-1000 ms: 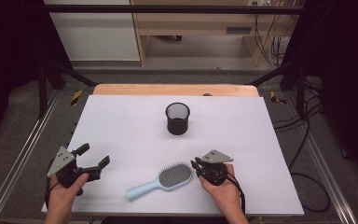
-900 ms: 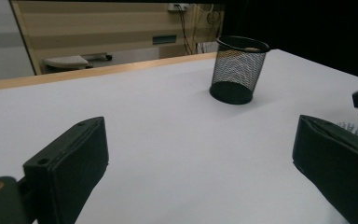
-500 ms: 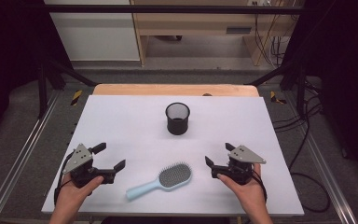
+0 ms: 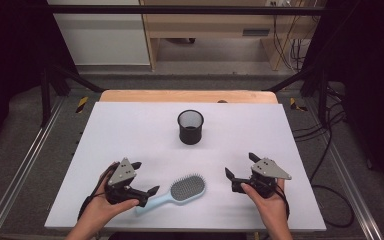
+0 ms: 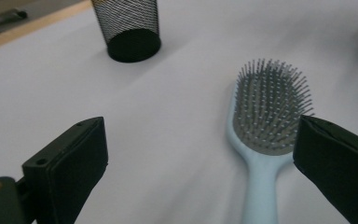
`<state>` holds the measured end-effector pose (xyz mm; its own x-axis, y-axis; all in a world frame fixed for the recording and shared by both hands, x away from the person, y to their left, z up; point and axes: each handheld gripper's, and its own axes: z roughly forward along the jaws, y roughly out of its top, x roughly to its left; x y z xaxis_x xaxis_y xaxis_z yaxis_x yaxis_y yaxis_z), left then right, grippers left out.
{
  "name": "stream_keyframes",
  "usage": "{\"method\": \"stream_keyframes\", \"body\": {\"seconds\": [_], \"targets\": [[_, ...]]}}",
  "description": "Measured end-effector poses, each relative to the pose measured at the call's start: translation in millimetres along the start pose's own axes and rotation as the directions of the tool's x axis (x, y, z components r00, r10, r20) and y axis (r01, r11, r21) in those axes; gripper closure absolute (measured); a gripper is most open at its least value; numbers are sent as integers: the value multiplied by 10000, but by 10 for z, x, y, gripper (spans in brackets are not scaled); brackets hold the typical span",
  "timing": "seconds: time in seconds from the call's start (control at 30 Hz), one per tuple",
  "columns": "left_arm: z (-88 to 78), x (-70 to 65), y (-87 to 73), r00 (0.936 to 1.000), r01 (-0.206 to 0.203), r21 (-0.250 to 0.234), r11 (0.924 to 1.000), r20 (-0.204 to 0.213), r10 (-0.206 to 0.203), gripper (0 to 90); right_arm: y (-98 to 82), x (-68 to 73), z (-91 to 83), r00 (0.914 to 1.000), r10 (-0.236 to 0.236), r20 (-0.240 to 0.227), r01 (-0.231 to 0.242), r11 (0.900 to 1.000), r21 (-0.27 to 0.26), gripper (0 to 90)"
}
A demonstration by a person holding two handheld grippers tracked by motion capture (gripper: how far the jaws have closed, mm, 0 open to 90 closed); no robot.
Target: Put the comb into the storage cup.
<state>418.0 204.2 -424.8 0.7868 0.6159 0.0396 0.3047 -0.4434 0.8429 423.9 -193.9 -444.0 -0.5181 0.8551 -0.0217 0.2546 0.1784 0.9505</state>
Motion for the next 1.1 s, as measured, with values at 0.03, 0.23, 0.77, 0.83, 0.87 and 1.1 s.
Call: {"method": "stream_keyframes", "body": {"seconds": [0.03,0.23,0.77,0.83,0.87,1.1], "targets": [[33,-11,1,9999,-31,128,9999,136,29,35,-3,-12,-4,10000,21,-28,-21,10000,7,54],[198,-90,-17,9977,-150,956,9953,669,86,39,-16,-51,-11,9999,141,6,-141,9999,47,58],[448,-240,-116,9851,-915,2257,9699,1629,550,207,-39,-57,2,9999,141,71,-143,9995,267,62],[474,-252,-124,9832,-1003,2419,9651,1725,590,262,-40,-55,3,9998,165,61,-167,9994,288,62],[484,-258,-126,9828,-969,2488,9637,1767,532,272,-41,-54,4,9998,165,58,-166,9994,300,63],[526,-276,-127,9755,-1150,2849,9516,2130,542,424,-44,-43,10,10000,86,37,-87,9992,387,65]]}}
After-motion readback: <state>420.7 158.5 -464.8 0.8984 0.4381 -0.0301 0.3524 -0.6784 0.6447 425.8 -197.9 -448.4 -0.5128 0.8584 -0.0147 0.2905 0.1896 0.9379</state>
